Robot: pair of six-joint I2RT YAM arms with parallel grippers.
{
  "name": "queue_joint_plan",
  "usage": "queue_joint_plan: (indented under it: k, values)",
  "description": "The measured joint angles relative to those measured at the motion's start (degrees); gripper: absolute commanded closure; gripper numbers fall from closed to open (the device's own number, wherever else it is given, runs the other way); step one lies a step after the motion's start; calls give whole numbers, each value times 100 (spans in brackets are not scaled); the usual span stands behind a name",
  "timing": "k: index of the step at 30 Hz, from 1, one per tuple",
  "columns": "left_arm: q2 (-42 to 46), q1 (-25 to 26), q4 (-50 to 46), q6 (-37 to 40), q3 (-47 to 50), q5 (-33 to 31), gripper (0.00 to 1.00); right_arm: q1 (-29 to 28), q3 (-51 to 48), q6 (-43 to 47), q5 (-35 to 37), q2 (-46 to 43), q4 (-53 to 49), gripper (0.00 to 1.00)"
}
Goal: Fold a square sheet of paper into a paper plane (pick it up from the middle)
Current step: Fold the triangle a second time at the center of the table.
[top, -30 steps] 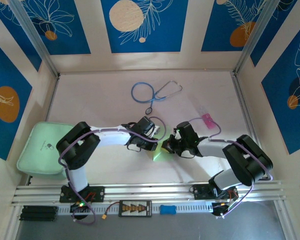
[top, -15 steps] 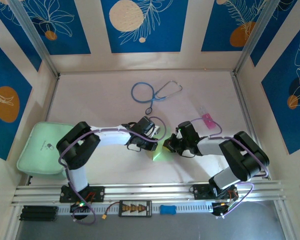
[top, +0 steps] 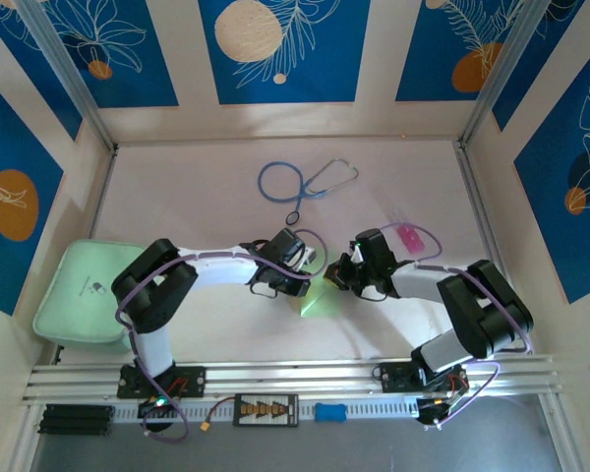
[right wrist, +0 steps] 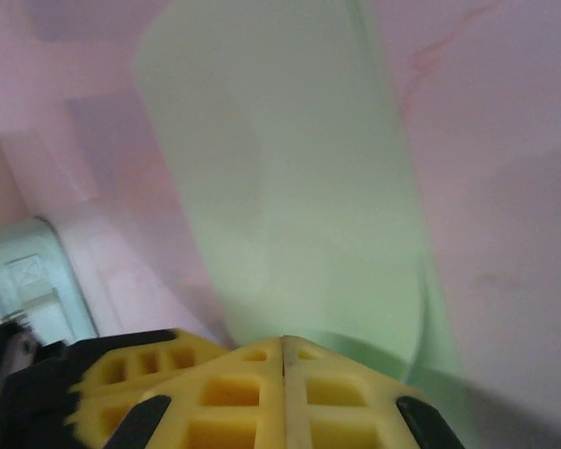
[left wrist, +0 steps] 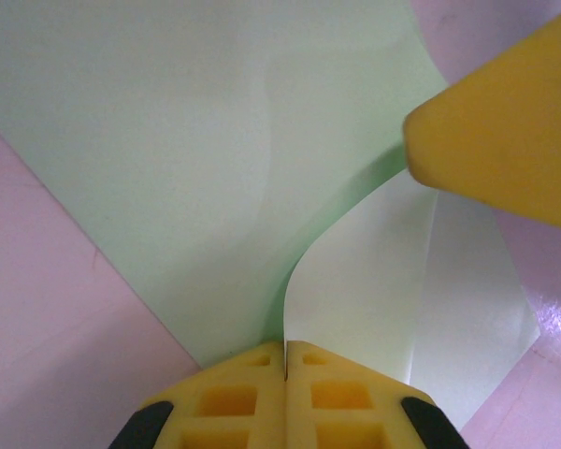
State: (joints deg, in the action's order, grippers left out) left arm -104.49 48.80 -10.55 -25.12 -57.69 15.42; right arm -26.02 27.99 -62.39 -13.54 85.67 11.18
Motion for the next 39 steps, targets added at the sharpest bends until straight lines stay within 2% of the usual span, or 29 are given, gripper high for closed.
queue_joint_plan:
  k: [10,17,21,25,28,34,39]
  values:
    - [-7,-13,-2,15,-2,20,98,306,-417,-111,-367,280,883,94]
    - [-20,-31,-2,15,-9,63,97,686,-492,-111,-422,225,964,94]
    - [-22,-31,-7,15,-11,66,97,780,-525,-61,-234,-118,782,92]
    - [-22,-31,-9,15,-11,66,97,490,-459,79,-116,-686,474,92]
    - [-22,-31,-9,15,-11,66,97,199,-369,83,-103,-743,431,92]
    - [-26,-31,-26,15,-22,66,97,-229,-367,61,-105,-337,442,93]
    - [-26,-33,-50,15,-37,66,97,-286,-365,59,-61,48,404,95]
